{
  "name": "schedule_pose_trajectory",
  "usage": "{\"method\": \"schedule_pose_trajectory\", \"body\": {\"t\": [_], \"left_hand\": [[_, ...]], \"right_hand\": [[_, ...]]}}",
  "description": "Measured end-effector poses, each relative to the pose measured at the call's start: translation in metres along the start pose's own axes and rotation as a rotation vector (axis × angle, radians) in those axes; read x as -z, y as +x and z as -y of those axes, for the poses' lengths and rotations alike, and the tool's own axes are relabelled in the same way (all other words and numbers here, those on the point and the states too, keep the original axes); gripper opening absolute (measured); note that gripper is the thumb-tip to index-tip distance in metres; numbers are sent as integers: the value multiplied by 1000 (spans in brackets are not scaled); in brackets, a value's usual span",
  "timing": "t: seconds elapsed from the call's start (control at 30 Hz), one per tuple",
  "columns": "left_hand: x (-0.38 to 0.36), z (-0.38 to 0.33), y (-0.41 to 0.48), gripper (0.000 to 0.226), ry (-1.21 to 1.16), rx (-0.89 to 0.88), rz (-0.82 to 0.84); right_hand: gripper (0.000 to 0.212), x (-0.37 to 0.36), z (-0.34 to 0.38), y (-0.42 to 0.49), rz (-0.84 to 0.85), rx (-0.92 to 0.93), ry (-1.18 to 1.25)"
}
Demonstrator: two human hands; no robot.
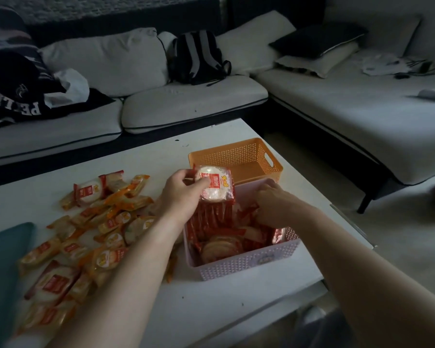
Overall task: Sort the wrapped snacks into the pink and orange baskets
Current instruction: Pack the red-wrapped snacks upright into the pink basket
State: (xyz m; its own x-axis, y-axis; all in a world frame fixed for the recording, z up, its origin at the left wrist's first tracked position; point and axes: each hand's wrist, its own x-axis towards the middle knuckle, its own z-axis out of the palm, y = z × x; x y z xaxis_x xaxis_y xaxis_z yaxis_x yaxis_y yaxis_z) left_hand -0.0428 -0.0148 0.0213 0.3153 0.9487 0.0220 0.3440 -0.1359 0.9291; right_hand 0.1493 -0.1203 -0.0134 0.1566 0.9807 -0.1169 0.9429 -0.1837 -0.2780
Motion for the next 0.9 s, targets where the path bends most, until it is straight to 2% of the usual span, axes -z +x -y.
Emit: {"method": "schedule_pose_trajectory", "body": {"t": [0.1,0.2,0.37,0.47,0.53,0.6,0.67,0.7,0.77,0.83,0.9], "left_hand": [[-13,-7,-2,16,46,-28,23],[-31,-11,-1,22,186,-39,90],[-59,-18,-1,28,595,-12,179],[-73,-15,-7,32,893,-67,203],[-79,-10,-8,40,987,-91,200],[-77,-7,-6,45,886,-102,186],[-68,-8,-4,31,602,-153,175],[-64,-9,-3,21,445,-186,206],[-57,-8,-3,16,228,-211,387],[-56,-4,-8,32,175,-186,598],[-61,3,-11,50,201,-236,639]], "right_hand": [[39,0,-6,-1,51,6,-10],[57,8,-14,-6,24,35,9],[53,32,-9,-27,39,17,48],[53,34,-8,-29,8,-8,110],[52,36,-12,-28,-12,-28,181],[50,38,-17,-27,-39,-47,250],[44,39,-22,-25,-52,-62,277],[43,39,-23,-25,-53,-66,279],[39,38,-21,-25,-67,-74,302],[37,38,-18,-25,-109,-90,327],[35,38,-15,-24,-137,-120,328]]}}
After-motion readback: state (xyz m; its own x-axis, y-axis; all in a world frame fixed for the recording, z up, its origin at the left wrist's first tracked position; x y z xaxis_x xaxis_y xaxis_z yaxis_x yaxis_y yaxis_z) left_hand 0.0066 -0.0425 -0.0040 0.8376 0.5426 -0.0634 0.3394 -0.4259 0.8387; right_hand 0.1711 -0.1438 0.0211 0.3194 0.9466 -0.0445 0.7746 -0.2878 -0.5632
